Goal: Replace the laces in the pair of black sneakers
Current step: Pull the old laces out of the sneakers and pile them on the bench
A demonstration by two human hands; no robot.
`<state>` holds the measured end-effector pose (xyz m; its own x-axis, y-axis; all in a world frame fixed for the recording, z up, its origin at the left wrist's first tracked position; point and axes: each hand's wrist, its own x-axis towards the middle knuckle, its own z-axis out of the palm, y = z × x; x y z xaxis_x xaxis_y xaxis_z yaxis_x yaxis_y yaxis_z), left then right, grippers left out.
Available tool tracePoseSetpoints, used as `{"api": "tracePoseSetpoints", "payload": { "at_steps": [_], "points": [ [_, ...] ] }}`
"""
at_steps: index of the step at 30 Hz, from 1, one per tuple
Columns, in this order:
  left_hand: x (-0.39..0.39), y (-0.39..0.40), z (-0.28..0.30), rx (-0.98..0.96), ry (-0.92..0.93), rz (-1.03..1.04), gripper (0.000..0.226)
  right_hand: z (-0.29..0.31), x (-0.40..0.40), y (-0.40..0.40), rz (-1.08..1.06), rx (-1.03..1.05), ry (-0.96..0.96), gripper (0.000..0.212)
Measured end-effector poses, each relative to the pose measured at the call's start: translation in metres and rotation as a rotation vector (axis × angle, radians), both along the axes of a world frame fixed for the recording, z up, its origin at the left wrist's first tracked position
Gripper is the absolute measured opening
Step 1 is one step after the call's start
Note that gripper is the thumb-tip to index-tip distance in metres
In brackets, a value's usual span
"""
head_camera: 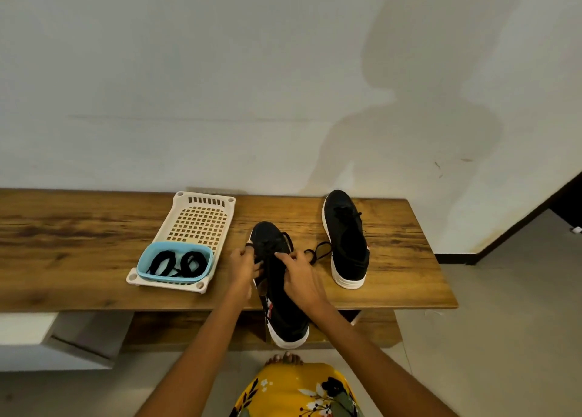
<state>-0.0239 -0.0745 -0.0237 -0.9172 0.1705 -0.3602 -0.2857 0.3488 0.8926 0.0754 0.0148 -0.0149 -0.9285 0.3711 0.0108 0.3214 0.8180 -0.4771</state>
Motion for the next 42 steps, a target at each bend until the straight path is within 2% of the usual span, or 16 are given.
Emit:
{"api": "tracePoseSetpoints", "payload": {
  "at_steps": [6,9,12,14,15,17,19,21,23,26,28,31,34,36,39,42],
  "points": [
    [0.000,0.005,0.005,0.126,-0.060,-0.157,0.019,0.026,-0.022,0.008,0.056,0.157,-0.100,0.025],
    [0.005,-0.001,0.000,0.013,0.012,-0.340,0.017,0.053,-0.036,0.011,0.168,0.264,-0.198,0.026],
    [0.014,-0.010,-0.014,-0.022,0.107,-0.436,0.026,0.087,-0.061,0.017,0.045,-0.044,-0.217,0.026],
    [0.017,-0.013,-0.017,-0.023,0.119,-0.442,0.031,0.108,-0.080,0.022,-0.053,-0.333,-0.181,0.014],
    [0.016,-0.012,-0.018,0.004,0.104,-0.424,0.029,0.116,-0.087,0.022,-0.083,-0.467,-0.180,0.008],
    [0.014,-0.007,-0.013,0.035,0.136,-0.393,0.019,0.125,-0.092,0.016,-0.146,-0.696,-0.206,0.011],
    [0.013,-0.001,-0.006,0.044,0.211,-0.368,0.009,0.122,-0.091,0.009,-0.180,-0.869,-0.186,0.018],
    [0.014,0.003,-0.005,0.068,0.217,-0.304,0.014,0.114,-0.088,0.006,-0.189,-0.937,-0.102,0.017],
    [0.014,0.004,-0.006,0.094,0.069,-0.197,0.012,0.106,-0.082,0.009,-0.150,-0.843,-0.027,0.010],
    [0.015,0.000,-0.008,0.270,-0.210,-0.011,0.011,0.084,-0.064,0.018,-0.017,-0.378,-0.095,0.026],
    [0.013,0.002,-0.004,0.291,-0.210,0.003,0.018,0.057,-0.044,0.020,0.077,-0.148,-0.192,0.029],
    [0.015,0.008,0.002,0.232,-0.077,-0.044,0.025,0.025,-0.021,0.012,0.136,0.021,-0.260,0.029],
    [0.017,0.013,0.001,0.168,0.038,-0.111,0.023,0.028,-0.024,0.006,0.055,0.117,-0.145,0.023],
    [0.017,0.013,-0.003,0.128,0.030,-0.154,0.024,0.043,-0.033,0.006,0.061,0.133,-0.130,0.024],
    [0.022,0.005,-0.011,0.209,-0.055,-0.135,0.027,0.080,-0.052,0.009,-0.016,-0.088,-0.072,0.031],
    [0.031,-0.002,-0.007,0.269,0.030,-0.209,0.017,0.123,-0.075,0.011,-0.090,-0.255,0.110,0.037]
  ]
}}
